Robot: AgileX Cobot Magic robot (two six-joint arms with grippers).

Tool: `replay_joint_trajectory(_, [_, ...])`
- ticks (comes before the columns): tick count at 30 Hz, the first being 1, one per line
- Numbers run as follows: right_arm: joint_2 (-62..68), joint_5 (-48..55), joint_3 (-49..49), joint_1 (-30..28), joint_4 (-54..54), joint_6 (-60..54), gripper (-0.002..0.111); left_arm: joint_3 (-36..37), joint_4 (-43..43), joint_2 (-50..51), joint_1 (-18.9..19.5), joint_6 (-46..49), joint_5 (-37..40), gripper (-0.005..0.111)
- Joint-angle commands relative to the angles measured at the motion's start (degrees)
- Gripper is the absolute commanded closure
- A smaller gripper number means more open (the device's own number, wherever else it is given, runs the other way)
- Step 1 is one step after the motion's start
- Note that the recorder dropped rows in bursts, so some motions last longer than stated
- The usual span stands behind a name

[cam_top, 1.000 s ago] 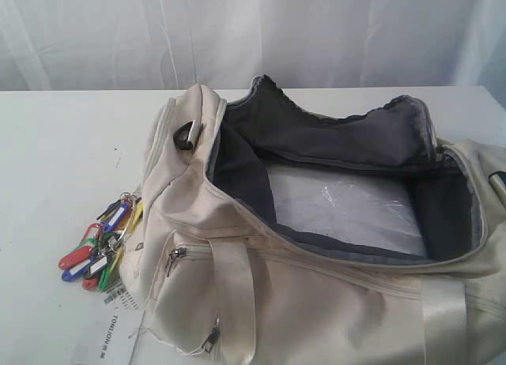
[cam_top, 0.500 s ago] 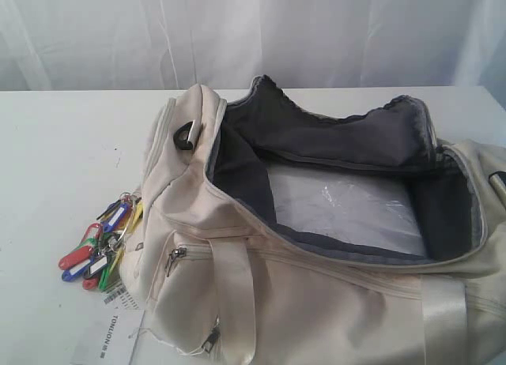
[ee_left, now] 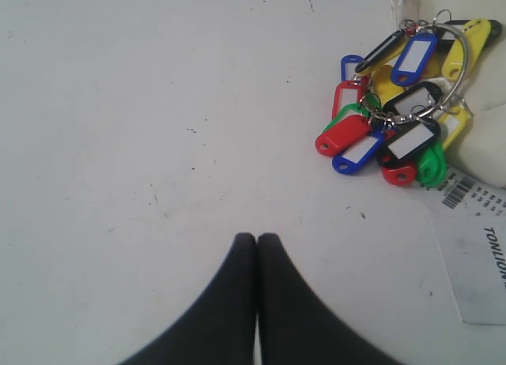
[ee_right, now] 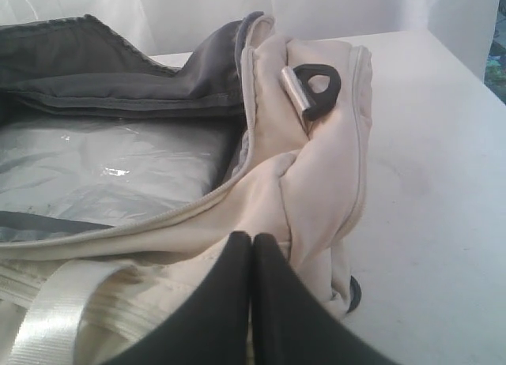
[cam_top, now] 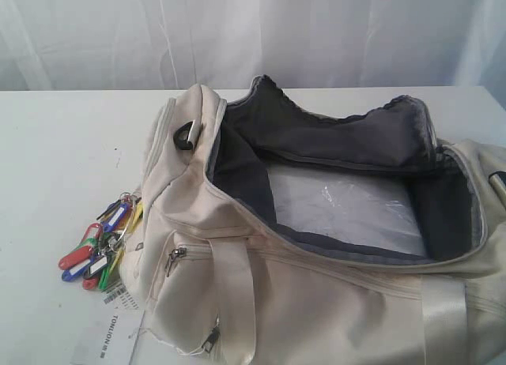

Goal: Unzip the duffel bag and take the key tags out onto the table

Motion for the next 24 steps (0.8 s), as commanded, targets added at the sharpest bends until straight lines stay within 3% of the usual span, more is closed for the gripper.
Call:
replay_joint_trajectory(1, [-0.30,-0.01,0.17,-0.32,-0.22,-0.01,0.108,0.17,-0.60,-0.26,0.25,-0.33,1.17,0.107])
replay_joint_trajectory(16, [-0.30,-0.01,0.17,-0.30,-0.11,-0.01,0.108,0.17,-0.60,-0.26,0.30,-0.33,0.91,0.107])
replay_joint_trajectory(24, [-0.30,-0.01,0.17,-0.30,-0.11,-0.01,0.108,0.17,-0.49,-0.26,0.30,-0.33,-10.79,0.107])
